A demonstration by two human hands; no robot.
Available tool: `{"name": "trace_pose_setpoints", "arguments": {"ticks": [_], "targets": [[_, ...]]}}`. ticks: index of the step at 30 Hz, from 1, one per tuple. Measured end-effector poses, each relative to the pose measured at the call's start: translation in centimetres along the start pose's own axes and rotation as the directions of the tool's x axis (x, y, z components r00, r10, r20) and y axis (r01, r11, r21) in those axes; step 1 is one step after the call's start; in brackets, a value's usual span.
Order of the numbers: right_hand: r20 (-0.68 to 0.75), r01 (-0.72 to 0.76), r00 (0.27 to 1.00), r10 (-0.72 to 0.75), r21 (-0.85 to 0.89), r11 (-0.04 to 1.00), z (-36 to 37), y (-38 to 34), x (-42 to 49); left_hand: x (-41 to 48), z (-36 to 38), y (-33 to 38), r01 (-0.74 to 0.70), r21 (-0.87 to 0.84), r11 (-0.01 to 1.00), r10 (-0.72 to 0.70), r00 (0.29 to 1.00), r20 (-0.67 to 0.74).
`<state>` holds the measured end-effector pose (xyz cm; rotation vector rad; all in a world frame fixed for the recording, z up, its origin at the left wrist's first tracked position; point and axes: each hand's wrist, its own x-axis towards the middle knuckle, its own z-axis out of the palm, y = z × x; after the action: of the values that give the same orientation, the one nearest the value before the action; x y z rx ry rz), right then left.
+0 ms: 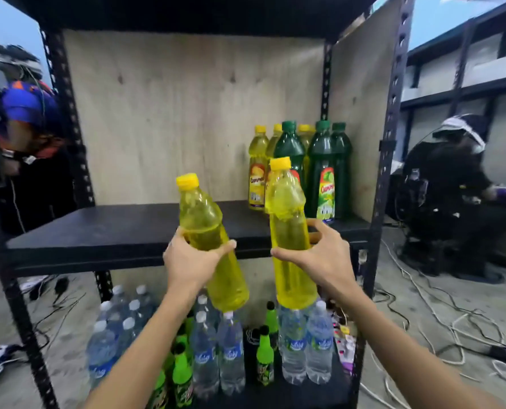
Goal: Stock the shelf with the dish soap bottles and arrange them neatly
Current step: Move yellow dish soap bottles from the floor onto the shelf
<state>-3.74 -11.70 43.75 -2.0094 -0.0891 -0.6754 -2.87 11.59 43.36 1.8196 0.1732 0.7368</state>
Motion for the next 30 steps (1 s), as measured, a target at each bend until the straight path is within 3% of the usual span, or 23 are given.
{"name": "trace_pose_setpoints", "arguments": {"ticks": [6,15,27,30], "targets": [[-0.141,0.042,0.989,-0.044,-0.017,0.999,-1.2,-4.8,6.7,11.0,3.3,7.3,-0.05,-0.101,0.994,0.054,0.998,0.038],[-0.244,-0.038,0.969,0.043,0.025,0.999,9.7,-7.2,13.9,23.9,10.8,6.6,-0.11,0.041,0.993,0.106,0.99,0.094],[-0.331,-0.131,0.934,0.13,0.021,0.991,15.2,-4.4,17.0,27.8,15.8,3.7,-0.272,0.138,0.952,0.209,0.912,0.353],[-0.325,-0.138,0.936,0.134,0.012,0.99,15.4,-4.7,16.4,27.0,15.2,3.5,-0.217,0.129,0.967,0.155,0.914,0.374]]}}
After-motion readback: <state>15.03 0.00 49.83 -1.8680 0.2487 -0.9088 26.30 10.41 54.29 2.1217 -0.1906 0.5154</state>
